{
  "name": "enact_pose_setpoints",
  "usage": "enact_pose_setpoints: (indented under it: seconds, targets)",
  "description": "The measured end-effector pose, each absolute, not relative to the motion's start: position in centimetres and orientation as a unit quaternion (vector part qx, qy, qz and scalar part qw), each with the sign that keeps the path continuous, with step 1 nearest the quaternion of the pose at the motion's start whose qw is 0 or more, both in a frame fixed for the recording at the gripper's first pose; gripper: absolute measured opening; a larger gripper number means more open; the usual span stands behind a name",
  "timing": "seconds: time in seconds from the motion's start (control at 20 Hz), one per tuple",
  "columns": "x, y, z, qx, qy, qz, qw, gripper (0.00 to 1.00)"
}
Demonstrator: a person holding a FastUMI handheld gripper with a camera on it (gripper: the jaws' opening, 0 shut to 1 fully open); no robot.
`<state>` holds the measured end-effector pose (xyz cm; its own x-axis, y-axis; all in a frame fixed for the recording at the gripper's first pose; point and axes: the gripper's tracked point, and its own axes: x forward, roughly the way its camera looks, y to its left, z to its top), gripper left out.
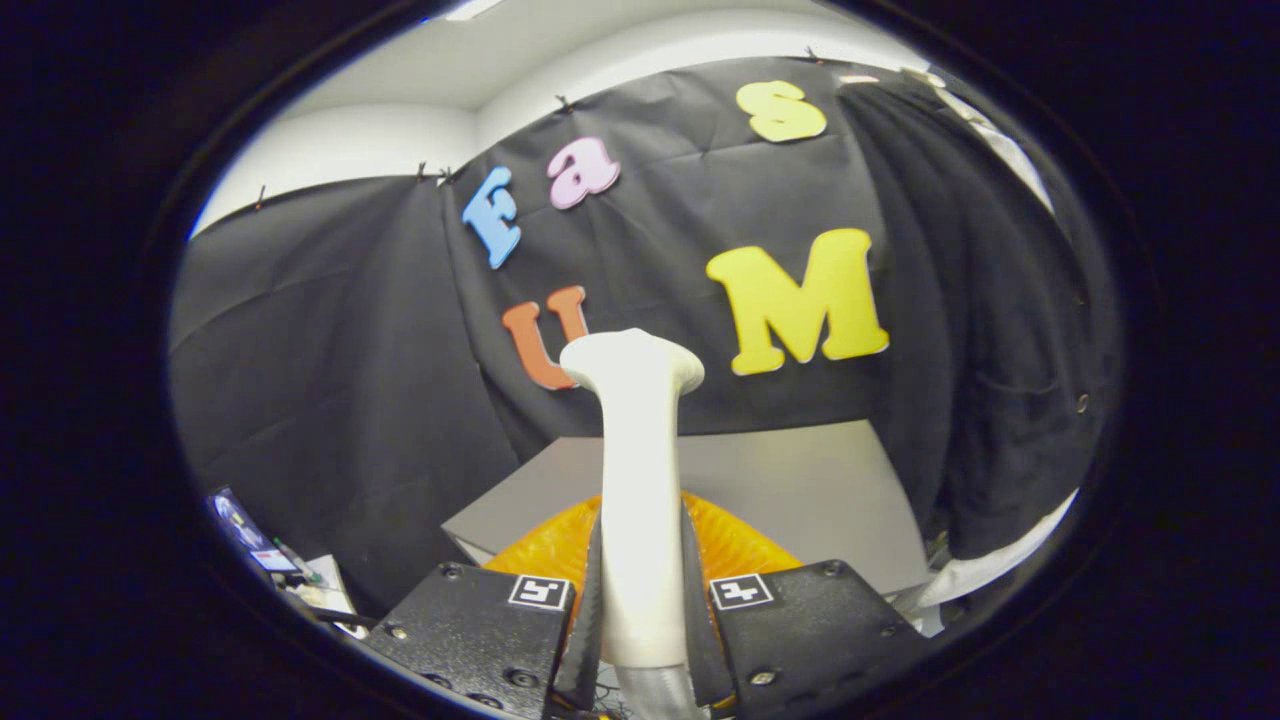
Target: Iron the clothes twice with a garment steamer, once on the left side and once on the right side.
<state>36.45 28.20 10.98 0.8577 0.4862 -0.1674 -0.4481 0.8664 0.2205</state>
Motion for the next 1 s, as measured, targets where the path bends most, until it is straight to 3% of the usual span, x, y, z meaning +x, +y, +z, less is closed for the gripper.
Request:
enact_pose_setpoints:
  seconds: [0.5, 1.0]
  targets:
    - [33.4, 9.6, 19.6, 0.135, 0.019, 0.118, 0.984, 0.38]
    - [36.2, -0.8, 27.0, 0.147, -0.045, 0.070, 0.986, 0.37]
